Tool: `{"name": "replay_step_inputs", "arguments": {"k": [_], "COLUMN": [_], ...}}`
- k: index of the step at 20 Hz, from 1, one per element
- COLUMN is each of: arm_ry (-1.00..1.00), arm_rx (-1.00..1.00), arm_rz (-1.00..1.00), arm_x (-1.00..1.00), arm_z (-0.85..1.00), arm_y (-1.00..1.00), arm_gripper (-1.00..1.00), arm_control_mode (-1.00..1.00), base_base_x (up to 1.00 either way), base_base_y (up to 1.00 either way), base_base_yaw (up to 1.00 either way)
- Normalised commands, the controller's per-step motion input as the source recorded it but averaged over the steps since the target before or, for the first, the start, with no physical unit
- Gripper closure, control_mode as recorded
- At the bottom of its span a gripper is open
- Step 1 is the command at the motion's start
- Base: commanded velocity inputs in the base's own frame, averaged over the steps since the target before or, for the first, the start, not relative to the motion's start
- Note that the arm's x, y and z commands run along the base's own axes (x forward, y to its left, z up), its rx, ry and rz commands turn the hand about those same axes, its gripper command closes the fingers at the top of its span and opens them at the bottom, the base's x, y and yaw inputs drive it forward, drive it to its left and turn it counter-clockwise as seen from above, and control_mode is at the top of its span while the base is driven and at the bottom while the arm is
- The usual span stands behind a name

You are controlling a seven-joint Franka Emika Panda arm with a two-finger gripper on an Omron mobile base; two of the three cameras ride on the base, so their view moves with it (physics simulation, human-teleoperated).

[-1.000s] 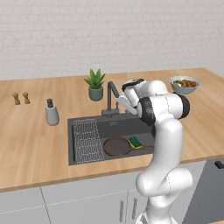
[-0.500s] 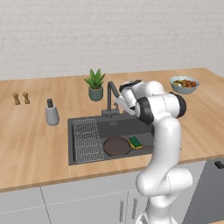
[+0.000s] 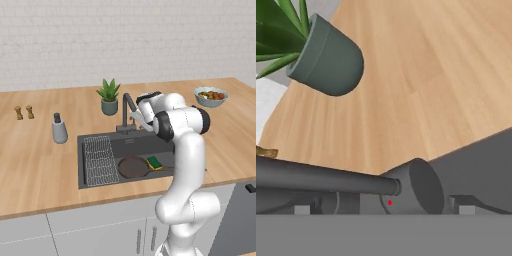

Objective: Pick the pan and sponge and place them into the sink. Then turn on the water.

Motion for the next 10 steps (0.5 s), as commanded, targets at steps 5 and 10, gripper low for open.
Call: {"name": "replay_step_inputs", "arguments": {"k": [5,10], "arm_ry": [0.0,0.0], "arm_rx": [0.03,0.02], "arm_rz": [-0.01,0.0], "arm_x": [0.12,0.12], "arm_z": [-0.1,-0.1], "arm_y": [0.0,0.0], "arm_gripper": [-1.0,-1.0], "arm_control_mode": [-1.0,-1.0], "base_base_x": [0.0,0.0], "base_base_y": [0.0,0.0], "base_base_yaw": [0.0,0.0]}}
